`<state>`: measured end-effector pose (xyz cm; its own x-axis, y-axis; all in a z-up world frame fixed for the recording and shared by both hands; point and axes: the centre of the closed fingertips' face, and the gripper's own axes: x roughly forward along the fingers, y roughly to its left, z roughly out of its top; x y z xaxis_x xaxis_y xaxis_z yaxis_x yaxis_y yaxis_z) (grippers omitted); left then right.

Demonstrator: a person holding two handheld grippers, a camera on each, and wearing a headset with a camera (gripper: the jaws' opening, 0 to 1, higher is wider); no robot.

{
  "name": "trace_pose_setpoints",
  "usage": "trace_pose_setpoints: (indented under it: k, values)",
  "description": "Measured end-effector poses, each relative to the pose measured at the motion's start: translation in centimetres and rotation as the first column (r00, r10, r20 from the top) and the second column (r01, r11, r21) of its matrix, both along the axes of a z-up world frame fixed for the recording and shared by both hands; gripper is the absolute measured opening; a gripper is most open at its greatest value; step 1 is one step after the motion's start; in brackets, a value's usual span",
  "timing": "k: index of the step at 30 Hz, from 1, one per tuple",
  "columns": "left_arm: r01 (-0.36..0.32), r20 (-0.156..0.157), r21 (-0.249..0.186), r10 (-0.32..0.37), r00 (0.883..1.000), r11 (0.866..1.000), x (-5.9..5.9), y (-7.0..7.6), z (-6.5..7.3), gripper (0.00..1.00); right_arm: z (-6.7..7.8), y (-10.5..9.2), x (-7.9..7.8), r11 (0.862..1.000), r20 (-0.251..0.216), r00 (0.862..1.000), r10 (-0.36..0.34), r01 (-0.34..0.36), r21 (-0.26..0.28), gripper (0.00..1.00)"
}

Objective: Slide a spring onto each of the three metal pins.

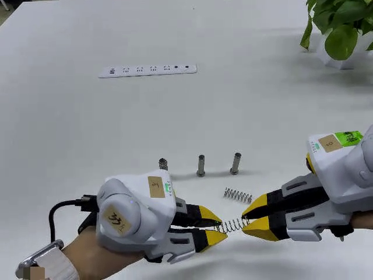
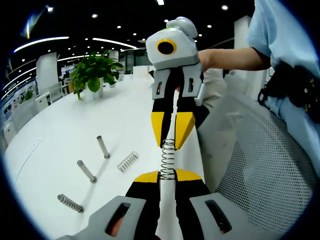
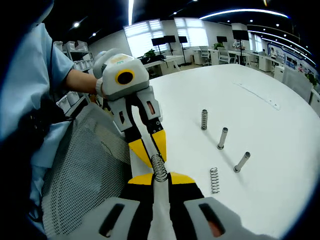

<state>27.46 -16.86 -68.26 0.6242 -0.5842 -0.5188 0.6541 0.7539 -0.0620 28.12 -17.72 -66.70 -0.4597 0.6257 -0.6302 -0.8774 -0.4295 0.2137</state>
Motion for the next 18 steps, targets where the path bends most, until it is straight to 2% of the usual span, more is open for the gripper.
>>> trace_pose_setpoints:
  k: [4, 11, 18]
  values:
    - [0.005, -0.019, 0.023, -0.005, 1.000, 1.000, 0.1, -0.2, -0.1, 0.09, 0.1, 0.0, -0.2, 1.000, 0.049, 0.999, 0.020, -0.019, -0.013, 0.12]
    - [0.016, -0.041, 0.041, -0.014, 0.999, 0.999, 0.2, -0.6, -0.3, 0.09, 0.8, 0.2, -0.4, 0.999, 0.101, 0.994, 0.050, -0.048, -0.021, 0.12]
    - [0.020, -0.057, 0.038, -0.018, 0.998, 0.999, 0.4, -1.2, -0.6, 0.09, 1.3, 0.6, -0.8, 0.994, 0.173, 0.979, 0.109, -0.103, -0.042, 0.12]
